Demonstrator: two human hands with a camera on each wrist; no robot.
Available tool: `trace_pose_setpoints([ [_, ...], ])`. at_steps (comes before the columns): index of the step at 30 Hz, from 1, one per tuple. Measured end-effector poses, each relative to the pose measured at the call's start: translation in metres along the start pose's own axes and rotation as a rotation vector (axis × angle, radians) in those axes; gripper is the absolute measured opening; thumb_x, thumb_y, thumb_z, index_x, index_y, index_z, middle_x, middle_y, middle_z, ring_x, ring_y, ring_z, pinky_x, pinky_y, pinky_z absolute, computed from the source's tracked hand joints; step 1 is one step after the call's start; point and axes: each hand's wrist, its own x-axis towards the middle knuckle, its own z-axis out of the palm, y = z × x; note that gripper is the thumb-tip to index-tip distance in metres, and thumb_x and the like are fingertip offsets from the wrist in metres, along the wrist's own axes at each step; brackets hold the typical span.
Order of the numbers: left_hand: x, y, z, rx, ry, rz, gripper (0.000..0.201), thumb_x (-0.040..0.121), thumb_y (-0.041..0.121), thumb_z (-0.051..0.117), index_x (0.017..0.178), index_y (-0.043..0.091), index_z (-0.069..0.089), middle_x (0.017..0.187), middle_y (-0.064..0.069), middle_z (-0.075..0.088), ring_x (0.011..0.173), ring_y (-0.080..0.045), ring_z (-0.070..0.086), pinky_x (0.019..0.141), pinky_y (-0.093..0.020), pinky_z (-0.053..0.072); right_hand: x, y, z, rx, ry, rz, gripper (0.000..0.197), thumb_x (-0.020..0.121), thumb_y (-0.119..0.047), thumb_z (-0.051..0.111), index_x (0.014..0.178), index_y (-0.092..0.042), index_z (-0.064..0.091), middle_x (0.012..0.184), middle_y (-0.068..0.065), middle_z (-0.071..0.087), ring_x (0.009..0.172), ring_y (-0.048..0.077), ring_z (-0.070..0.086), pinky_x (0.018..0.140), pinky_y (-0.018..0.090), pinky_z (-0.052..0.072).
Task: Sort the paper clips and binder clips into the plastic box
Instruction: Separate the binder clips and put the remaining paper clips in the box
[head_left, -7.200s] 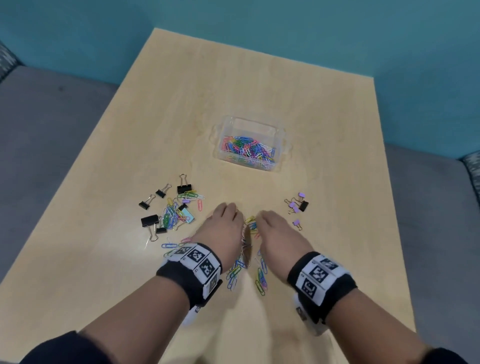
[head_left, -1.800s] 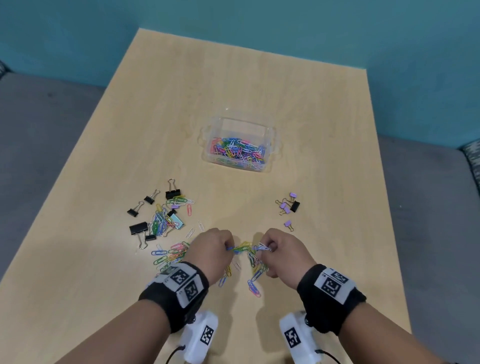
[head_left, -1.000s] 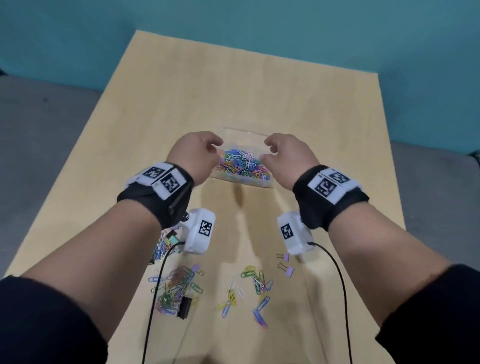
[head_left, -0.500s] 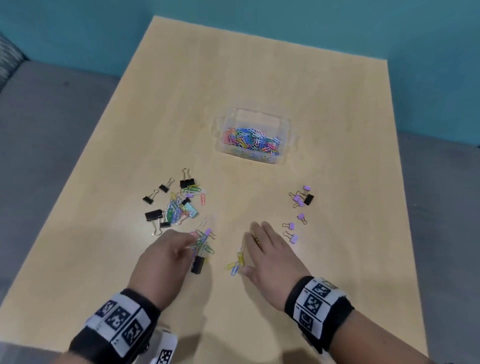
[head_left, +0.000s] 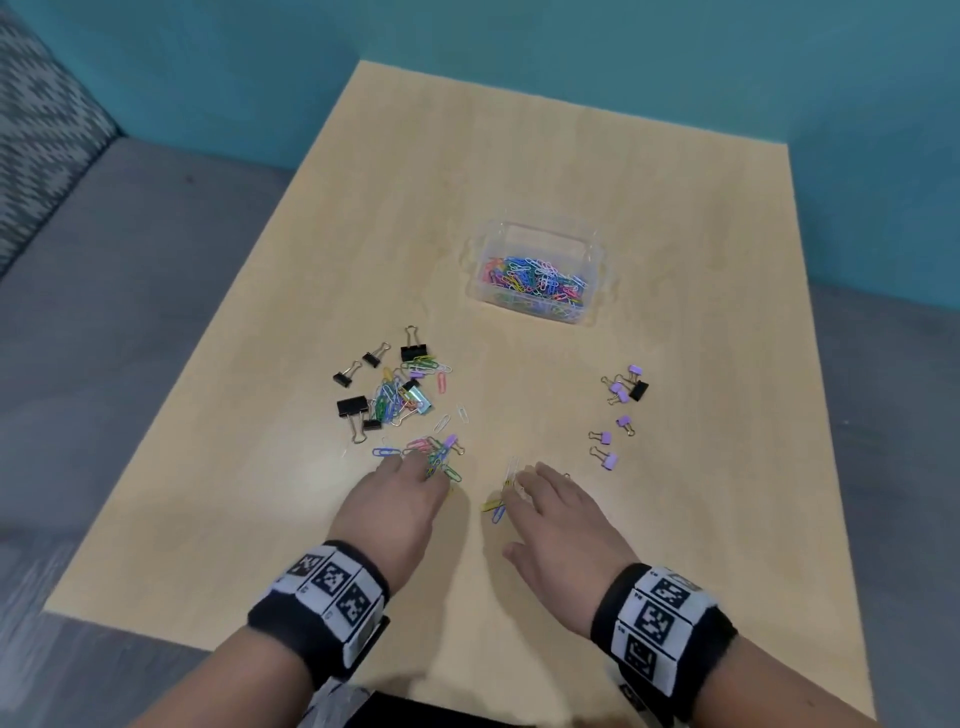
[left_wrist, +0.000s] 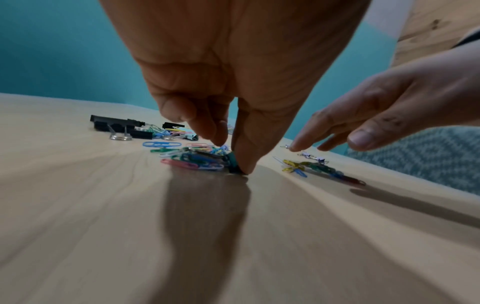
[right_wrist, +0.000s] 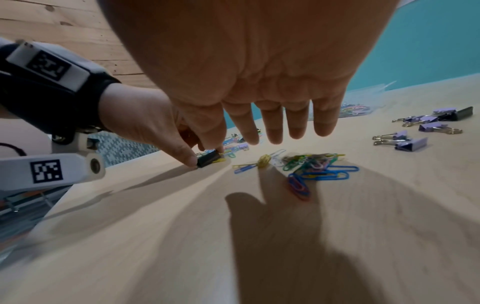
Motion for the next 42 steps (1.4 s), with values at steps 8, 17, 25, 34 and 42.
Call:
trace_pose_setpoints([
  [8, -0.009, 0.0, -0.015, -0.855, 0.266, -0.297, 0.019, 0.071, 0.02, 0.072, 0.089, 0.021, 0.066, 0.09, 0.006, 0.058, 0.079, -0.003, 0.054, 0.072, -0.014, 0.043, -0.003, -0.008, 0.002, 0.002, 0.005, -0.017, 0.048, 0.079, -0.035, 0.063, 0.122, -0.014, 0.055, 0.123, 0.006, 0.059, 0.124, 0.033, 0.051, 0.098, 0.045, 0.047],
  [17, -0.018, -0.08, -0.009, -0.846, 0.181, -0.821, 0.022, 0.07, 0.022, 0.069, 0.091, 0.021, 0.063, 0.087, 0.0, 0.067, 0.078, -0.02, 0.062, 0.073, -0.033, 0.05, 0.067, -0.026, -0.012, 0.016, -0.042, -0.009, 0.033, 0.075, -0.01, 0.063, 0.107, -0.015, 0.057, 0.094, 0.008, 0.059, 0.084, 0.033, 0.053, 0.064, 0.038, 0.044],
  [25, -0.01, -0.098, -0.004, -0.33, 0.084, -0.615, 0.021, 0.076, 0.018, 0.057, 0.096, 0.013, 0.059, 0.095, -0.007, 0.053, 0.089, -0.031, 0.051, 0.07, -0.038, 0.046, 0.123, -0.039, -0.026, -0.121, -0.207, -0.022, 0.043, 0.067, 0.004, 0.052, 0.107, -0.008, 0.051, 0.106, 0.015, 0.052, 0.096, 0.033, 0.047, 0.066, 0.036, 0.031],
  [34, 0.016, -0.105, -0.003, -0.063, 0.11, -0.254, 0.045, 0.068, 0.007, 0.051, 0.108, 0.021, 0.066, 0.103, -0.009, 0.059, 0.087, -0.034, 0.049, 0.066, -0.04, 0.049, 0.122, -0.018, -0.02, -0.144, -0.19, 0.075, 0.043, 0.07, 0.003, 0.048, 0.111, -0.01, 0.049, 0.109, 0.013, 0.052, 0.097, 0.033, 0.046, 0.066, 0.036, 0.033],
  [42, 0.008, -0.118, -0.012, 0.015, 0.158, -0.287, 0.036, 0.068, 0.01, 0.048, 0.098, 0.011, 0.067, 0.095, -0.012, 0.06, 0.081, -0.033, 0.047, 0.061, -0.039, 0.044, 0.086, 0.048, -0.031, -0.183, -0.084, 0.359, 0.034, 0.078, -0.007, 0.048, 0.111, -0.015, 0.053, 0.102, 0.008, 0.052, 0.093, 0.031, 0.046, 0.064, 0.035, 0.034],
])
